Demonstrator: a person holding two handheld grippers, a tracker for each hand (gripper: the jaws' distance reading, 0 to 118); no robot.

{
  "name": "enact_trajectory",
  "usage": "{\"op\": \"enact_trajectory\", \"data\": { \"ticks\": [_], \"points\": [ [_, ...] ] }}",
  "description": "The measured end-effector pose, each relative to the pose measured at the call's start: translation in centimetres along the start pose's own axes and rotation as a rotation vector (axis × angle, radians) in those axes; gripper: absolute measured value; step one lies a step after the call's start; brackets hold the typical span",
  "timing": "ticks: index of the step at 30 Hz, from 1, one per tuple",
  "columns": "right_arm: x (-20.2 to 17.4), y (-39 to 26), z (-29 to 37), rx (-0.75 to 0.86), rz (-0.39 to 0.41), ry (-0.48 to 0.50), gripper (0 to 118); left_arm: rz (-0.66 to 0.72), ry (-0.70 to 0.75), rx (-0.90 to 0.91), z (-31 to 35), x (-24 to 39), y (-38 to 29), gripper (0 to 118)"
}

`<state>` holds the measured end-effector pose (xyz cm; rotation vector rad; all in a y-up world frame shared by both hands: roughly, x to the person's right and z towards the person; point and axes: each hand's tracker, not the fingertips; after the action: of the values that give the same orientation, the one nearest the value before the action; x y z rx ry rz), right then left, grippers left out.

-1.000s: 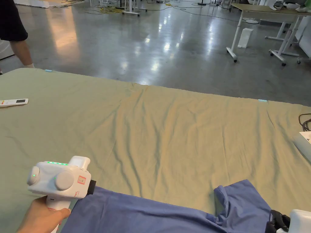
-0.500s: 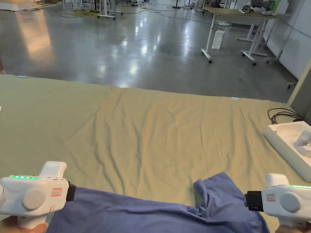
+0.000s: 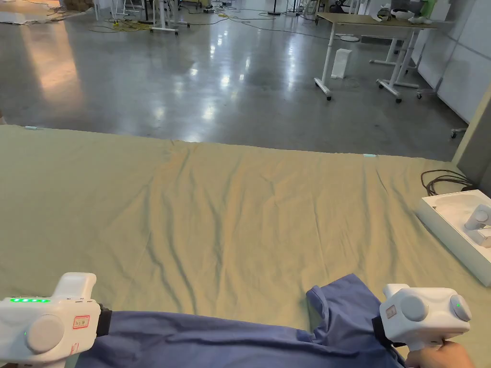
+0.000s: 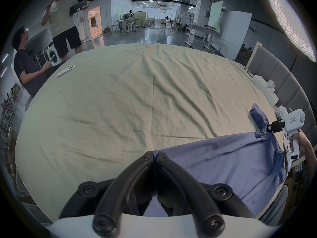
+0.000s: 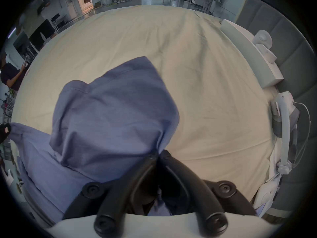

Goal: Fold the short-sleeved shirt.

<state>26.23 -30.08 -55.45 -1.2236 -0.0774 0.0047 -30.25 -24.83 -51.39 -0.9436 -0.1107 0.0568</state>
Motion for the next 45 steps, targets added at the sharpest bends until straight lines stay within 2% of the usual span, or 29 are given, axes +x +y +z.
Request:
{"op": "enact_trajectory", "data": {
  "ticks": [2,8,17,23,30,34,37,39,45],
  "points": [
    [0.2,-0.2,0.3,0.010,-0.013,-0.001,0,-0.001,-0.001,-0.003,0.0,0.0,-0.1,4],
    [1.4,-2.0,5.0,0.164,-0.113,0.081,0,-0.009,-0.008,0.012,1.3,0.1,-0.2,4],
    [1.7,-6.9,14.4,0.336,-0.107,0.126,0,0.024,-0.039,0.070,6.3,-1.7,-2.0,4],
    [2.2,-11.5,18.8,0.386,-0.110,0.148,0,0.048,-0.056,0.113,10.3,-3.2,-4.6,4],
    [2.1,-18.5,21.6,0.372,-0.094,0.144,0,0.069,-0.071,0.099,13.1,-4.8,-9.2,4],
    [1.6,-22.4,21.9,0.343,-0.072,0.108,0,0.073,-0.080,0.058,13.7,-5.4,-12.4,4],
    [1.8,-24.9,21.0,0.289,-0.087,0.104,0,0.081,-0.084,0.007,13.6,-5.5,-15.0,4],
    [1.6,-26.3,20.1,0.229,-0.069,0.054,0,0.071,-0.079,-0.046,13.2,-5.6,-16.7,4],
    [1.0,-28.5,16.1,0.141,-0.055,0.016,0,0.042,-0.051,-0.139,10.8,-5.2,-19.2,4]
  ]
}}
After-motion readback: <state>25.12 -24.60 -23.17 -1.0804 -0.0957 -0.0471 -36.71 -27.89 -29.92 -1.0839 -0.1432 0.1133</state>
